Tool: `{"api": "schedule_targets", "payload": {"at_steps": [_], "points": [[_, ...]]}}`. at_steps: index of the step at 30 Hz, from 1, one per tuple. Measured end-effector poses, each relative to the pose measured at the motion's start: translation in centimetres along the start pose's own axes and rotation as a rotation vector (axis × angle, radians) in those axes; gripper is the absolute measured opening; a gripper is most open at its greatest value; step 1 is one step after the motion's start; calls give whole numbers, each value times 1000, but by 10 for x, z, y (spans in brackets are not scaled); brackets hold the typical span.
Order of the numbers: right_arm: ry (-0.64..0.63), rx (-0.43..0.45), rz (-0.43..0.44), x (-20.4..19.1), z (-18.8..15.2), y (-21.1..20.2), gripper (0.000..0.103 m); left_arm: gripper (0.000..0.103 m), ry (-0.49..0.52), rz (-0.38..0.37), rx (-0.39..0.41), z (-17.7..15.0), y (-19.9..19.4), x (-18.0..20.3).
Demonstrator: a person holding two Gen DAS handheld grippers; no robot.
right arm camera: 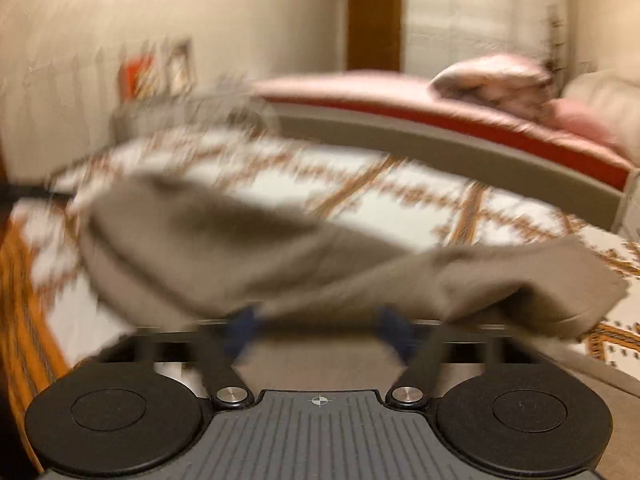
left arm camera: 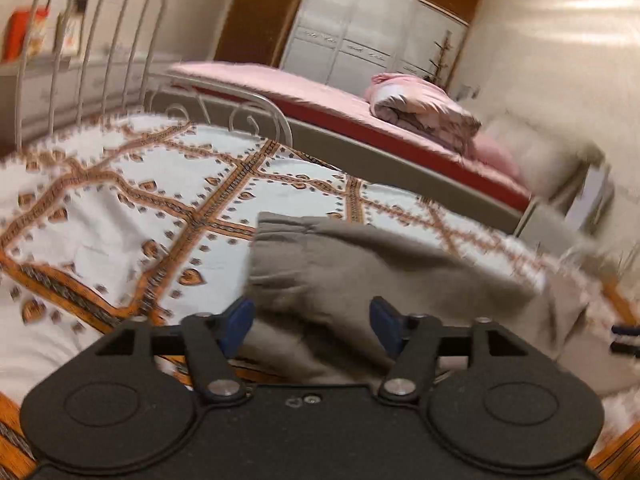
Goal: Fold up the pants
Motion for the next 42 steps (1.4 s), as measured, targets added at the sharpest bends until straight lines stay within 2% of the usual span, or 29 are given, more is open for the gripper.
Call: {"api": "schedule_targets", "payload": {"at_steps": [3, 5, 8, 14, 18, 19, 20, 21, 22, 24, 28, 30, 31, 33, 34, 35, 36, 39, 42], "points": [[136, -6, 41, 11, 3, -1, 74, 49, -115, -64, -59, 2, 11, 8], [223, -10, 69, 20, 5, 3, 71, 49, -196, -98, -104, -4, 26, 12], [344, -58, 97, 31, 6, 13, 64, 48, -319, -146, -142, -15, 47, -1], [532, -148, 181, 46, 3, 45, 64, 48, -495, -290, -129, -9, 74, -19], [676, -193, 228, 55, 5, 75, 63, 48, -605, -364, -78, -1, 84, -29], [696, -199, 226, 58, 5, 81, 58, 46, -625, -379, -62, 1, 88, -31], [706, -212, 209, 61, 6, 85, 35, 44, -632, -388, -56, 4, 88, -32], [706, -219, 183, 65, 5, 88, 20, 27, -630, -387, -47, 7, 88, -33], [703, -213, 183, 67, 6, 89, 19, 1, -618, -386, -47, 10, 89, -33], [665, -184, 179, 68, 9, 81, 15, 2, -571, -365, -22, 15, 83, -31], [572, -49, 192, 59, 25, 33, 14, 3, -433, -403, 75, 35, 43, -4], [540, -13, 206, 52, 28, 8, 14, 3, -398, -384, 72, 29, 28, -3], [525, -15, 211, 48, 21, 0, 14, 3, -374, -349, 54, 21, 27, -5], [472, -58, 190, 39, 1, 3, 14, 3, -342, -221, -62, 1, 48, -21], [451, -113, 173, 35, -14, 16, 14, 3, -326, -146, -137, -11, 64, -31], [458, -202, 166, 32, -34, 37, 14, 3, -311, -123, -183, -21, 75, -36], [490, -254, 165, 32, -50, 52, 14, 3, -326, -142, -188, -24, 78, -37], [546, -193, 190, 36, -55, 49, 14, 3, -292, -120, -145, -15, 69, -28], [486, -189, 169, 34, -54, 42, 14, 6, -230, -61, -156, -15, 73, -20]]}}
Point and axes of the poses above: each gripper's, at about its wrist camera, not at the fingertips, and y roughly the way its jaws point, x to its right, z to its top, the point moved 10 cm from there along y, roughly the way its jaws point, and after that the axes turned 14 degrees about -x, right-handed, at the moved point
